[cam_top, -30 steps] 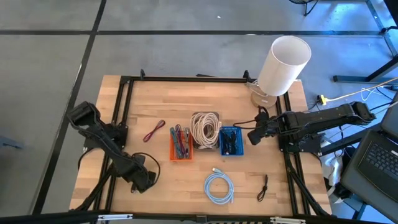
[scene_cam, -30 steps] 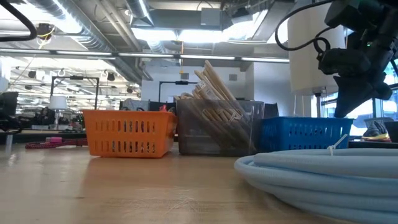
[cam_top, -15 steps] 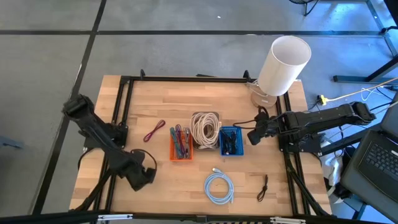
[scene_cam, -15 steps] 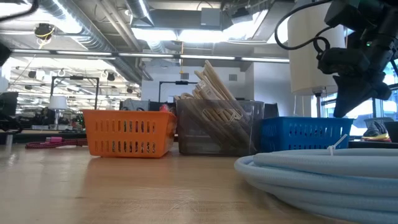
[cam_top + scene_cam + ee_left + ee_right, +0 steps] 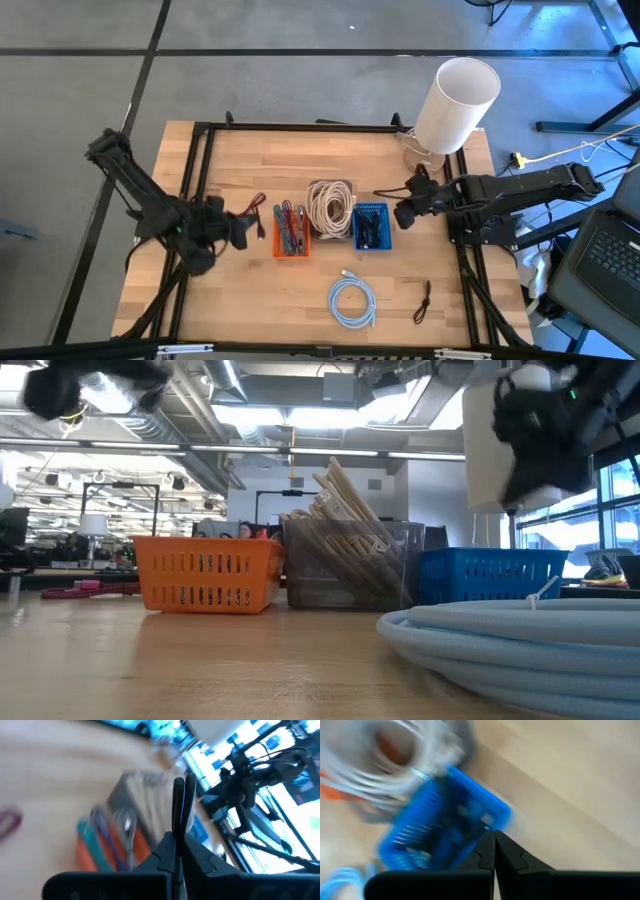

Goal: Pick & Place USB Port
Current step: Put the black charger cable into the blue bin

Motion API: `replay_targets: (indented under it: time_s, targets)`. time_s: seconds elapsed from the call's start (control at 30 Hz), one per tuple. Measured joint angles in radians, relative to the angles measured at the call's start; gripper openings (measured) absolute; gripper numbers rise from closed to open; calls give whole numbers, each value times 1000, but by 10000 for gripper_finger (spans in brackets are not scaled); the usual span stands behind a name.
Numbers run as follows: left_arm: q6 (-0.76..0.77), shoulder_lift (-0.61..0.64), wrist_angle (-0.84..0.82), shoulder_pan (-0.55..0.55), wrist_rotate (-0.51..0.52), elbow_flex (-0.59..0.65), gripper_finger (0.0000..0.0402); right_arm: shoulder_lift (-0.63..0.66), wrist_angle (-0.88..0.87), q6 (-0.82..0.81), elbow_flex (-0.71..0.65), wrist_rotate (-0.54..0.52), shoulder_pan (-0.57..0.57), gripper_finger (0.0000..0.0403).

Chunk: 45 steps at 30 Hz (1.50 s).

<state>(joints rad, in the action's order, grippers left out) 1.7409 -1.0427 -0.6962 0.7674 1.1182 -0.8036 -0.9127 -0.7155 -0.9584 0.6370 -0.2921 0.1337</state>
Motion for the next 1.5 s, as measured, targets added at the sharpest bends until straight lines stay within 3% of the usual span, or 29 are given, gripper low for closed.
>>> replay_targets:
  time_s: [0.1, 0.23, 0.37, 0.47, 0.67, 0.77, 0.83, 1.03, 1.33, 1.5]
  targets:
    - [-301, 67, 140, -63, -11, 0, 5, 0, 73, 97, 68, -2, 0, 0]
    - [-760, 127, 420, -191, -155, 0, 4, 0, 173, 218, 153, -39, 0, 0]
    - [-1107, 144, 679, -371, -371, -1, 4, 0, 233, 306, 233, -81, 0, 0]
    - [-1240, 130, 809, -534, -586, -2, 4, 0, 299, 369, 276, -82, 0, 0]
    - [-1274, 12, 1061, -829, -1033, -2, 4, -1, 457, 466, 310, -74, 0, 0]
    - [-1257, -78, 1211, -920, -1191, -4, 4, -1, 498, 495, 314, -74, 0, 0]
    - [-1256, -141, 1226, -960, -1267, -34, 4, -2, 520, 496, 314, -74, 0, 0]
    - [-1257, -322, 1215, -1038, -1471, -200, 6, -5, 576, 495, 315, -14, 0, 12]
    - [-1257, -512, 1208, -1096, -1651, -435, 6, -14, 623, 495, 315, -9, 0, 123]
    - [-1265, -592, 1185, -1098, -1720, -550, 7, -26, 654, 529, 315, -10, 0, 159]
